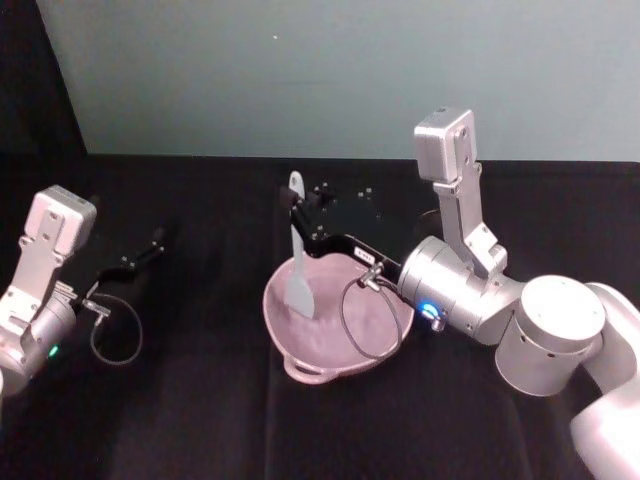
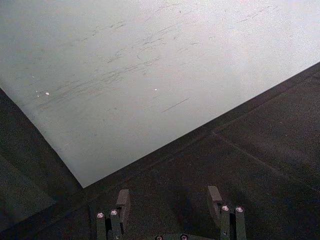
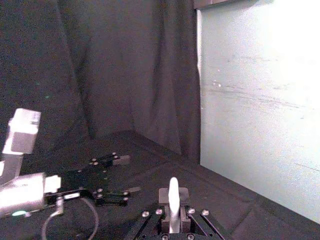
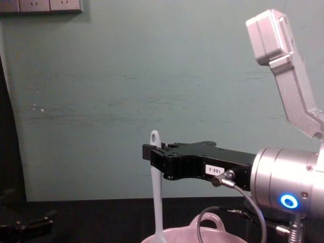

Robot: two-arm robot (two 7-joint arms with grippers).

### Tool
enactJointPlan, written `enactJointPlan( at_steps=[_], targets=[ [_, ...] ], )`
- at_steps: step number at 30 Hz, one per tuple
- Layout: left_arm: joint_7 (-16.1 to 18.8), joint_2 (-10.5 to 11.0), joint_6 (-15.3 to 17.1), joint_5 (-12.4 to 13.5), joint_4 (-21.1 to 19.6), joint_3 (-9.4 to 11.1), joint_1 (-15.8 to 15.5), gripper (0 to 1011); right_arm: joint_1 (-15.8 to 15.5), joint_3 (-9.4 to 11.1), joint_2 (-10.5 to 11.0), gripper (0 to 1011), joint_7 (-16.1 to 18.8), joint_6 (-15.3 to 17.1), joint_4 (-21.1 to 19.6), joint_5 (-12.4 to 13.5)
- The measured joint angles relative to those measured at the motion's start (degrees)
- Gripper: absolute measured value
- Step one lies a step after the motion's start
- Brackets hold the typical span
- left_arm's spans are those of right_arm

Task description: Use the one hand to pick up the spoon and stir the clear water in the bowl.

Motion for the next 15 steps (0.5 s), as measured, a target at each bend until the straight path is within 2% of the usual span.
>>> enactJointPlan(
  at_steps=[7,15],
  targets=[
    [0.0,0.0,0.0,0.0,0.0,0.0,0.0,1011,2.45,1.49,-1.18,118,-1.07,-1.17,4.8,-0.07],
    [0.0,0.0,0.0,0.0,0.0,0.0,0.0,1011,2.63,5.11,0.4,118,-2.95,-1.0,5.51,-0.06]
  ],
)
